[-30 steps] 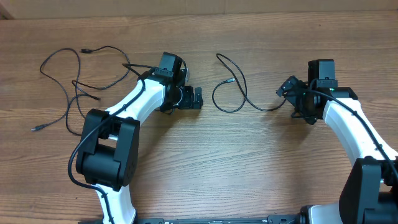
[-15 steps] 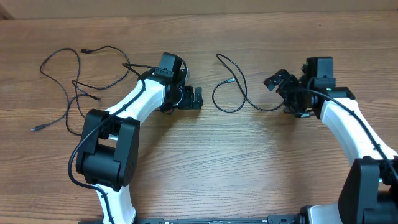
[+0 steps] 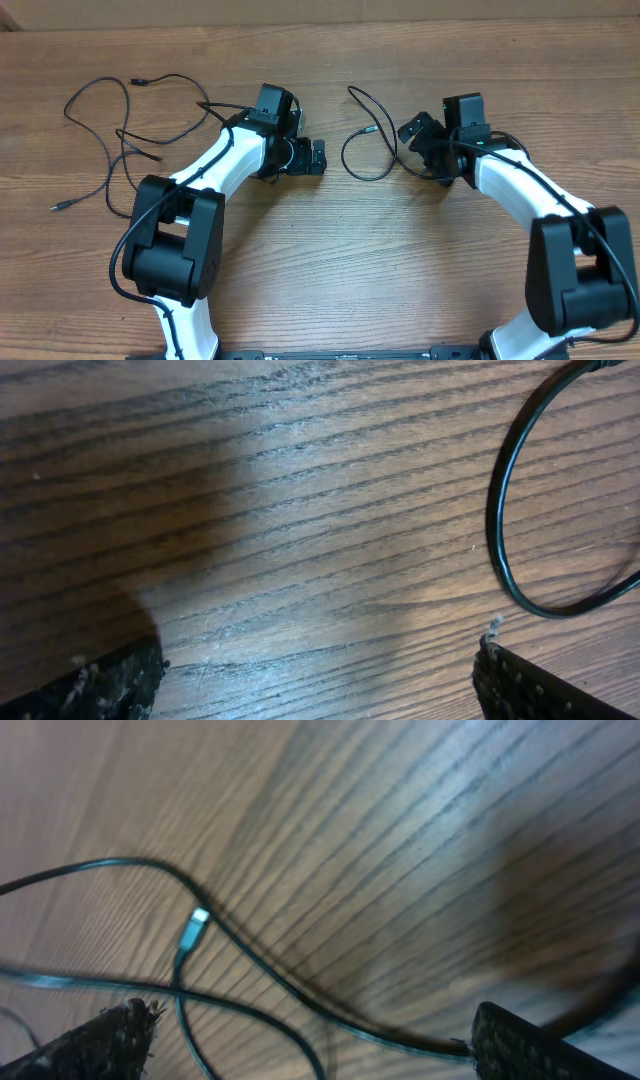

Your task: Untangle cables

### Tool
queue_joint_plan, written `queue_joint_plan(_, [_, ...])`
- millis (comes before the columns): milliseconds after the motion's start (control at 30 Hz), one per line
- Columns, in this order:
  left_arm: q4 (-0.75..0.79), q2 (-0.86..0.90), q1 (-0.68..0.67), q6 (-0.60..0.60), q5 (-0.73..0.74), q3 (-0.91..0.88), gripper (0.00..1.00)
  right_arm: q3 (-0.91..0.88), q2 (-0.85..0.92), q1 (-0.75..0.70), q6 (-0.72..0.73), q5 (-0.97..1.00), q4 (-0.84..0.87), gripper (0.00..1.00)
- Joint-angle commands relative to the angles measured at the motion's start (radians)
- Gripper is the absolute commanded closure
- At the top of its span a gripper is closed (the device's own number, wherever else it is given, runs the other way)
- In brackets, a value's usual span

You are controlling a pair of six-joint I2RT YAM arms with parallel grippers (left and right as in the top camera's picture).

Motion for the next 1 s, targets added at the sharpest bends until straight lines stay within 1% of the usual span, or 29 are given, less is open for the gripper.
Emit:
queue_joint_plan(0, [-0.005,0.041,-0.003,0.014,-0.03,-0.039,0.0,-0.005,0.017,0.003,0.111,0.018,0.014,0.0])
queue_joint_plan(200, [-0.005,0.041,-0.003,0.014,-0.03,-0.039,0.0,-0.005,0.017,0.006,0.108,-0.088,0.011,0.0])
queue_joint_plan(300, [-0.005,0.041,-0.003,0.014,-0.03,-0.039,0.0,-0.005,0.018,0.026,0.103,-0.089,-0.009,0.0])
queue_joint_plan(700, [-0.005,0.041,-0.003,0.014,-0.03,-0.039,0.0,-0.005,0.018,0.172,0.1,0.044,0.067,0.0])
queue_joint_plan(833, [-0.005,0.041,-0.003,0.014,-0.03,-0.039,0.0,-0.005,0.018,0.217,0.002,0.071,0.111,0.0])
queue_joint_plan(967, [-0.006,0.041,-0.003,0.014,-0.029,-0.039,0.0,-0.005,0.018,0.227,-0.064,0.073,0.121,0.0])
